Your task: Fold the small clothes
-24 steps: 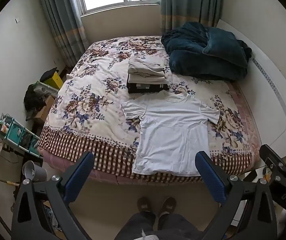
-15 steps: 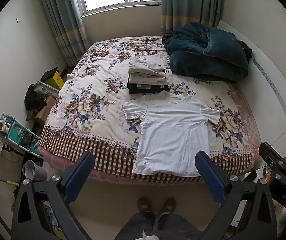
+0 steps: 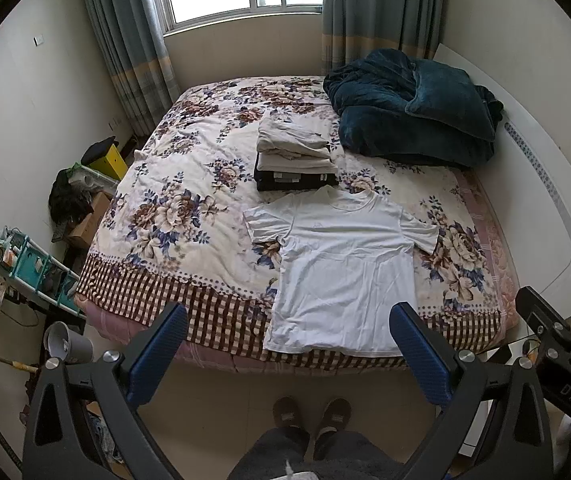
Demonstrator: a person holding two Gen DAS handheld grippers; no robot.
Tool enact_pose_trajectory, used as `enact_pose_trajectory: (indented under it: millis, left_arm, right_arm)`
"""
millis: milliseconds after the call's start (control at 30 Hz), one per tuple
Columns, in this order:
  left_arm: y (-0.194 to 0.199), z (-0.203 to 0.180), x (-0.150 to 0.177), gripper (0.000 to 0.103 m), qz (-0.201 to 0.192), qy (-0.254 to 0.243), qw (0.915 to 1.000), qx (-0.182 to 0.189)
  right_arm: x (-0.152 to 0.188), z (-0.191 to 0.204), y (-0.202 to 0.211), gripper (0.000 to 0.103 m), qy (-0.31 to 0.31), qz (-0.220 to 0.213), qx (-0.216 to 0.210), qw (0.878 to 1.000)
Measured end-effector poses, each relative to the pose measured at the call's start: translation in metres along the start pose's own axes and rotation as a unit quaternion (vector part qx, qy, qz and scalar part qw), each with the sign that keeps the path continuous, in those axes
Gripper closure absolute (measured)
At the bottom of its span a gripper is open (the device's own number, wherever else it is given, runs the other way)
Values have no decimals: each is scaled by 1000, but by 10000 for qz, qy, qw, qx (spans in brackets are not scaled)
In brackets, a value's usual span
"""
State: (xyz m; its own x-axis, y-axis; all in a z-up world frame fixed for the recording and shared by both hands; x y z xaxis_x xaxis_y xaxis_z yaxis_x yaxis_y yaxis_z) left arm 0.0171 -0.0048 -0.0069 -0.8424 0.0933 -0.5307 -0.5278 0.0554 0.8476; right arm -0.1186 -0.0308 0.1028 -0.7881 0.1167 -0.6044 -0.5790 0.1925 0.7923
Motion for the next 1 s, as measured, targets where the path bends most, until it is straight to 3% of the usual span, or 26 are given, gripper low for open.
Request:
enact_pose_trajectory:
  millis: [1000]
  left_arm:
    - [1, 3, -10, 0, -47, 17, 10000, -3]
  right_arm:
    - [-17, -1, 9, 0, -9, -41, -11, 10000]
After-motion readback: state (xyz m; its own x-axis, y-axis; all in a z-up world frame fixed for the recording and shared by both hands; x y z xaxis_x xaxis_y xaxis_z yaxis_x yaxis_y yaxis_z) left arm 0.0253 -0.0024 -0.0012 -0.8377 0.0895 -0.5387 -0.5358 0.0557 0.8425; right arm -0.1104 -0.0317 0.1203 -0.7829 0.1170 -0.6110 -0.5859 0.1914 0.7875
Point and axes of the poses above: each gripper's, at about its wrist camera, not at the fingertips, and y roughly against the way its jaws point, z to its left, x to its underside, the point moved 2 cm from there along -y, roughly the way its jaws point, and after that the axes turned 3 degrees about x, right-handed, at the moved point
